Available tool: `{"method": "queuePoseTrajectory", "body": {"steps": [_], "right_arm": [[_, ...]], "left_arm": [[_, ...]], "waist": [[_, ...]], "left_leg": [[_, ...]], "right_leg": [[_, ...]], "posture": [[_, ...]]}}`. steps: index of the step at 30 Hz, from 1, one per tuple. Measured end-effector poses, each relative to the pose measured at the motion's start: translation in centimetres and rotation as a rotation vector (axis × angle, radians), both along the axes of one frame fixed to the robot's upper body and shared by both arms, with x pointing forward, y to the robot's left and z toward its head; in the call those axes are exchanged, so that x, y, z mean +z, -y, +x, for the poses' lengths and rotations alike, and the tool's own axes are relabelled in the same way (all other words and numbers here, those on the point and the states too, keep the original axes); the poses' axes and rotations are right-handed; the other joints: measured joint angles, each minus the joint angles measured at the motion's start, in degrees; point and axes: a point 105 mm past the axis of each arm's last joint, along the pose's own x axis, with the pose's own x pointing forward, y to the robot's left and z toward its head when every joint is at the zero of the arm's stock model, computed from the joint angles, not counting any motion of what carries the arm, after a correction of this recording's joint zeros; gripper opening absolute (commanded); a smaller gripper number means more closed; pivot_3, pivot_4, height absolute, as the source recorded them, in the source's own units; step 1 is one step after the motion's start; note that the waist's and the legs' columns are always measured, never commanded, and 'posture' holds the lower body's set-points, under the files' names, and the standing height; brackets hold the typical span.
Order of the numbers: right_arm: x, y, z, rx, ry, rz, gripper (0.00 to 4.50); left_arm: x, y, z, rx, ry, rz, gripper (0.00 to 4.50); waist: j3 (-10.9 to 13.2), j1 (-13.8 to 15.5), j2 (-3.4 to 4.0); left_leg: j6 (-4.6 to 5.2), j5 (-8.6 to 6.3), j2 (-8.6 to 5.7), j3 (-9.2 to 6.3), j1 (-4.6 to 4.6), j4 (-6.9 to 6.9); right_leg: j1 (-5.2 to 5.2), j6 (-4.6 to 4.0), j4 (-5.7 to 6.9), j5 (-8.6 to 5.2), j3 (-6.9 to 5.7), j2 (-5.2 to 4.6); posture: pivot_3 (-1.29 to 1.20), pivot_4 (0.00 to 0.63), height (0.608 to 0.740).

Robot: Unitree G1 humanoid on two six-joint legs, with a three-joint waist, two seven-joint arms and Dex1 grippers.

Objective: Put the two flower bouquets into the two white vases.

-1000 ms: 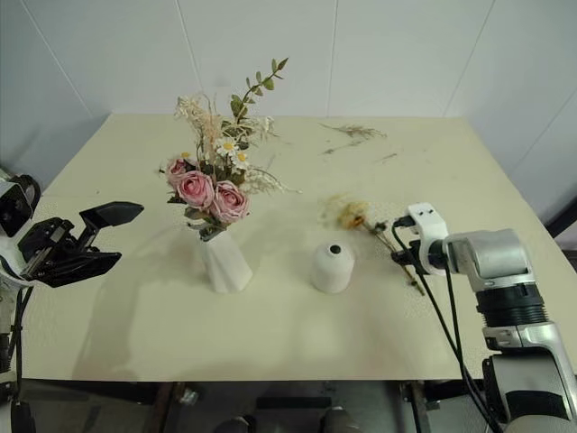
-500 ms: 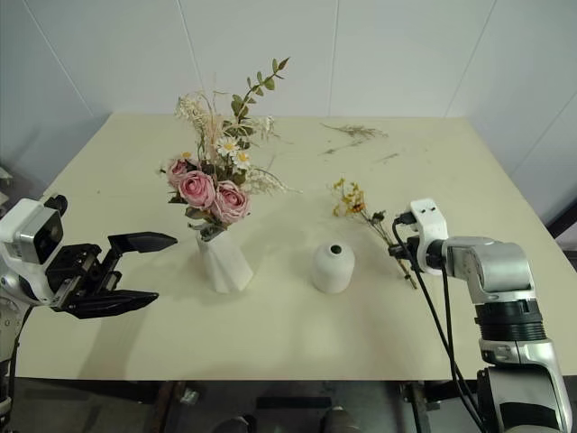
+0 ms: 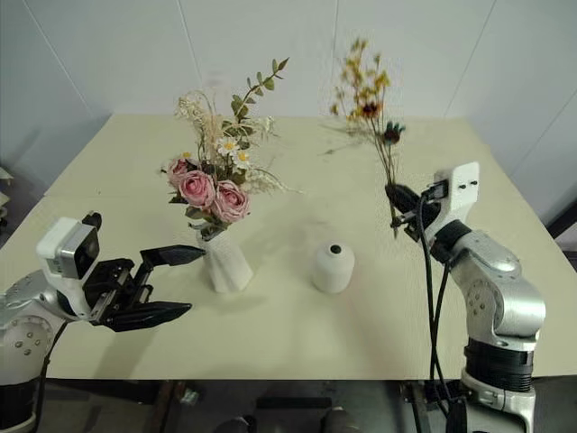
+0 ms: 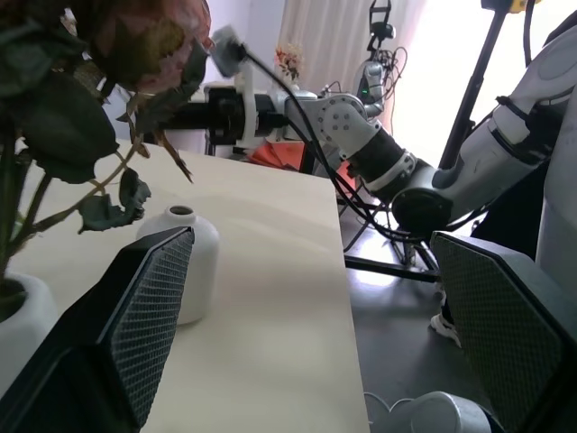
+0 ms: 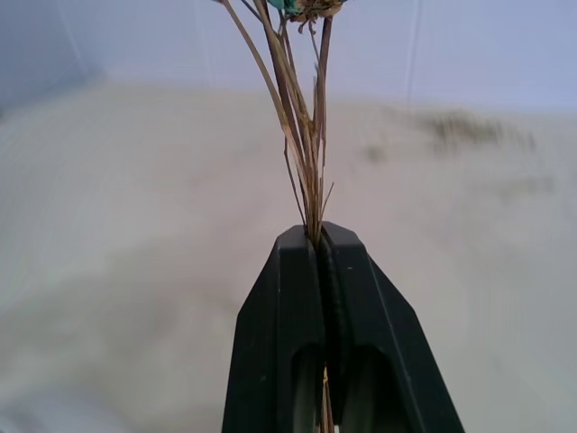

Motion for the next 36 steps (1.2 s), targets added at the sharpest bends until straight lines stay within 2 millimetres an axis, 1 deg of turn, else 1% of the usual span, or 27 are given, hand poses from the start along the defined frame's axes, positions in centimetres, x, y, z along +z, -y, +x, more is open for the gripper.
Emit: {"method": "queuePoseTrajectory", "body": {"steps": [2, 6, 10, 13, 18, 21, 24, 27, 30, 36], "right_arm": [[0.6, -0.5, -0.9, 0.033, 0.056, 0.023, 0.02], [0.7, -2.0, -3.0, 0.158, 0.112, 0.11, 0.02], [2.0, -3.7, -5.7, 0.313, 0.178, 0.176, 0.02], [2.4, -5.1, -6.7, 0.397, 0.195, 0.205, 0.02], [1.7, -7.4, -6.7, 0.474, 0.179, 0.182, 0.02], [1.1, -8.0, -6.0, 0.47, 0.174, 0.16, 0.02], [0.4, -7.8, -4.5, 0.417, 0.173, 0.14, 0.02], [0.1, -7.4, -3.6, 0.372, 0.189, 0.158, 0.02], [-0.1, -7.2, -3.3, 0.347, 0.208, 0.158, 0.02], [-0.8, -7.5, -3.1, 0.354, 0.201, 0.16, 0.02]], "left_arm": [[0.0, 0.0, 0.1, 0.007, -0.003, -0.001, 4.5], [-0.1, 0.0, 0.3, 0.03, -0.005, -0.005, 4.5], [-0.5, -0.1, 0.2, 0.048, -0.015, -0.003, 4.5], [-0.6, 0.0, 0.0, 0.051, -0.009, 0.004, 4.5], [-0.7, 0.0, 0.0, 0.062, 0.005, 0.016, 4.5], [-0.8, 0.1, 0.0, 0.065, 0.008, 0.016, 4.5], [-0.9, 0.1, 0.1, 0.068, 0.006, 0.016, 4.5], [-1.0, 0.0, 0.0, 0.075, -0.001, 0.016, 4.5], [-1.5, -0.2, -0.1, 0.087, -0.023, 0.022, 4.5], [-1.3, -0.7, -0.1, 0.11, -0.014, 0.028, 4.5]], "waist": [[0.0, 0.1, 0.0], [0.0, 0.1, 0.0], [0.0, 0.0, 0.0], [0.0, 0.0, 0.0], [0.0, 0.1, 0.0], [0.0, 0.1, 0.0], [0.0, 0.1, 0.0], [0.0, 0.1, 0.0], [0.0, 0.0, 0.01], [0.0, 0.1, 0.01]], "left_leg": [[0.0, 0.0, 0.0, -0.02, 0.01, 0.0], [0.0, 0.0, -0.01, -0.03, 0.01, 0.0], [0.0, 0.0, 0.01, -0.04, 0.05, 0.0], [0.0, 0.0, 0.02, -0.04, 0.1, 0.0], [0.01, 0.01, 0.01, -0.04, 0.11, 0.0], [0.01, 0.01, 0.01, -0.04, 0.1, 0.0], [0.01, 0.01, 0.01, -0.04, 0.1, -0.01], [0.01, 0.01, 0.01, -0.04, 0.1, -0.03], [0.01, 0.0, 0.01, -0.04, 0.09, -0.05], [0.0, 0.01, 0.01, -0.05, 0.1, -0.04]], "right_leg": [[0.04, 0.0, -0.02, 0.0, -0.01, -0.01], [0.05, 0.0, -0.02, 0.0, -0.01, -0.02], [0.06, 0.0, 0.0, 0.0, -0.01, -0.01], [0.1, -0.03, 0.01, 0.01, -0.01, 0.0], [0.12, -0.06, -0.02, 0.04, -0.02, 0.0], [0.12, -0.06, -0.06, 0.04, -0.02, -0.01], [0.11, -0.05, -0.06, 0.04, -0.02, 0.0], [0.11, -0.05, -0.07, 0.03, -0.02, -0.01], [0.1, -0.06, -0.09, 0.03, -0.02, -0.01], [0.11, -0.06, -0.07, 0.03, -0.03, -0.01]], "posture": [[0.0, 0.15, 0.74], [0.0, 0.15, 0.74], [0.0, 0.15, 0.74], [0.0, 0.15, 0.74], [0.0, 0.15, 0.74], [0.0, 0.15, 0.74], [0.0, 0.15, 0.74], [0.0, 0.15, 0.74], [0.0, 0.15, 0.74], [0.0, 0.15, 0.74]]}}
